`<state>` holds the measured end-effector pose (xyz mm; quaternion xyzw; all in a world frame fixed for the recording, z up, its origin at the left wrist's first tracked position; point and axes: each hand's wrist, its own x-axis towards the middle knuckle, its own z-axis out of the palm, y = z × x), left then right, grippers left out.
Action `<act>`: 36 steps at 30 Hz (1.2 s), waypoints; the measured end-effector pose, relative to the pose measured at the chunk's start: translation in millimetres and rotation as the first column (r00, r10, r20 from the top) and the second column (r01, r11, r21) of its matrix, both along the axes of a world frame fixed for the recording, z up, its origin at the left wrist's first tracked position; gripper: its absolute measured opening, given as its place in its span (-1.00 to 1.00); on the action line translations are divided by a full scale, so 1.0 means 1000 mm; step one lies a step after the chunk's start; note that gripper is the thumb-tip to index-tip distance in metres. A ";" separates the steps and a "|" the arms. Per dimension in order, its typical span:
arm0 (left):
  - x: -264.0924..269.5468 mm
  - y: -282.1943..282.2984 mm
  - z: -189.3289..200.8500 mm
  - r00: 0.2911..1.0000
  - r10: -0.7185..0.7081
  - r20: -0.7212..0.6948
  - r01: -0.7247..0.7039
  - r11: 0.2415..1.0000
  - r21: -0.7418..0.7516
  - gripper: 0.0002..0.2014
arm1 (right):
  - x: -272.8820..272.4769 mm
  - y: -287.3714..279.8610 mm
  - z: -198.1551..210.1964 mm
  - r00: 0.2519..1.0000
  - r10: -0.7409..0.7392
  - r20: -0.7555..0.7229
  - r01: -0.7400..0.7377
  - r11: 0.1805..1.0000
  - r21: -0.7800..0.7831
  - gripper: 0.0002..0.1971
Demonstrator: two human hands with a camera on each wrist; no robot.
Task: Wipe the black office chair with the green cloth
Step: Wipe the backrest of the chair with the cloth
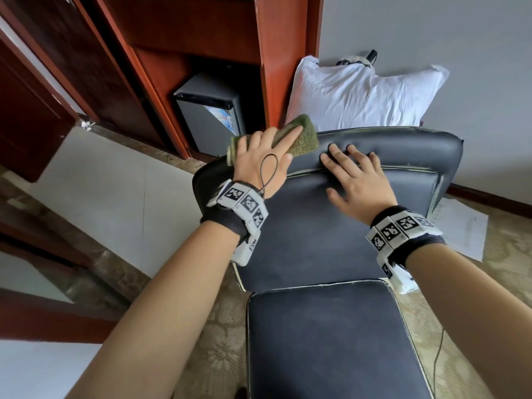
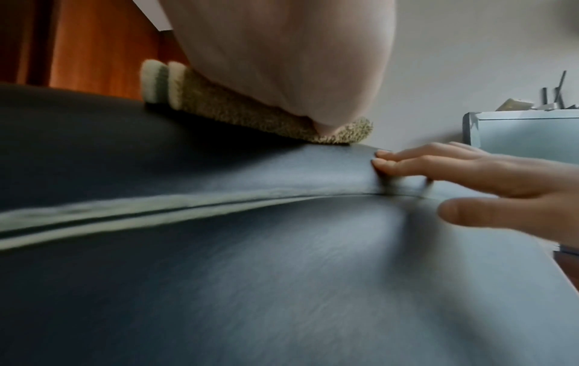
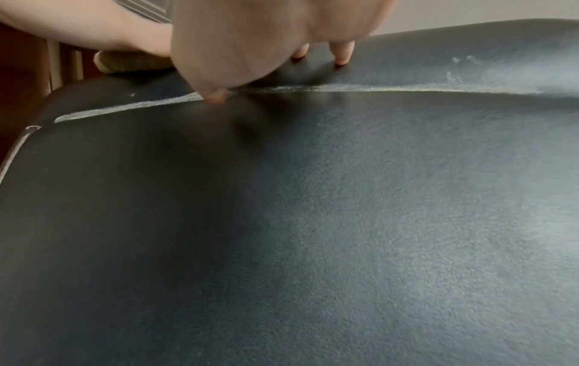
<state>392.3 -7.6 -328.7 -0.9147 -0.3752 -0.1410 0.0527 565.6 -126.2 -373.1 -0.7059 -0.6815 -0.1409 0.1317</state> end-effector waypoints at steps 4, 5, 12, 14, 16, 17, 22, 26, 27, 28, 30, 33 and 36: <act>-0.037 0.006 -0.010 0.996 0.076 0.037 -0.076 0.997 0.008 -0.39 | -0.003 0.000 0.003 1.000 0.006 -0.005 -0.006 1.000 -0.027 -0.35; -0.046 0.007 -0.011 0.993 0.102 0.054 -0.102 0.995 -0.002 -0.40 | -0.004 0.000 0.003 1.000 0.007 -0.009 -0.007 0.999 -0.032 -0.35; -0.108 -0.001 -0.029 0.863 0.395 0.315 -0.311 0.907 -0.285 -0.47 | -0.009 0.000 0.002 1.000 0.013 -0.011 -0.014 0.999 -0.030 -0.33; -0.112 -0.007 -0.034 0.807 0.453 0.380 -0.306 0.870 -0.386 -0.46 | -0.010 0.000 0.000 1.000 0.009 -0.007 -0.009 0.999 -0.036 -0.32; -0.108 -0.008 -0.036 0.783 0.463 0.415 -0.298 0.865 -0.403 -0.47 | -0.010 0.001 0.000 1.000 0.006 -0.004 -0.006 0.999 -0.041 -0.31; -0.106 -0.007 -0.036 0.782 0.461 0.420 -0.300 0.869 -0.395 -0.47 | -0.010 0.002 0.000 1.000 0.007 -0.004 -0.007 0.999 -0.043 -0.30; -0.094 -0.001 -0.035 0.844 0.409 0.347 -0.338 0.908 -0.248 -0.39 | -0.007 0.003 -0.001 1.000 0.014 0.009 -0.013 0.999 -0.049 -0.28; -0.077 0.005 -0.028 0.911 0.346 0.224 -0.319 0.936 -0.147 -0.40 | -0.007 0.004 -0.002 1.000 0.011 0.002 -0.011 0.999 -0.038 -0.28; -0.070 0.006 -0.024 0.930 0.317 0.188 -0.299 0.947 -0.118 -0.40 | -0.008 0.005 -0.003 1.000 0.009 -0.001 -0.009 0.999 -0.034 -0.28; -0.063 0.007 -0.020 0.947 0.282 0.153 -0.269 0.958 -0.097 -0.40 | -0.008 0.005 -0.004 1.000 0.008 -0.003 -0.008 0.999 -0.031 -0.28; -0.047 0.007 -0.011 0.973 0.215 0.084 -0.208 0.975 -0.082 -0.41 | -0.007 0.006 -0.004 1.000 0.007 -0.007 -0.007 1.000 -0.023 -0.28; -0.022 0.005 -0.002 0.989 0.145 0.027 -0.143 0.987 -0.071 -0.47 | -0.005 0.006 -0.005 1.000 0.017 -0.002 -0.017 1.000 -0.009 -0.29; 0.006 -0.002 0.003 0.997 0.082 -0.006 -0.082 0.995 -0.057 -0.46 | -0.002 0.005 -0.006 1.000 0.024 -0.003 -0.024 1.000 -0.012 -0.30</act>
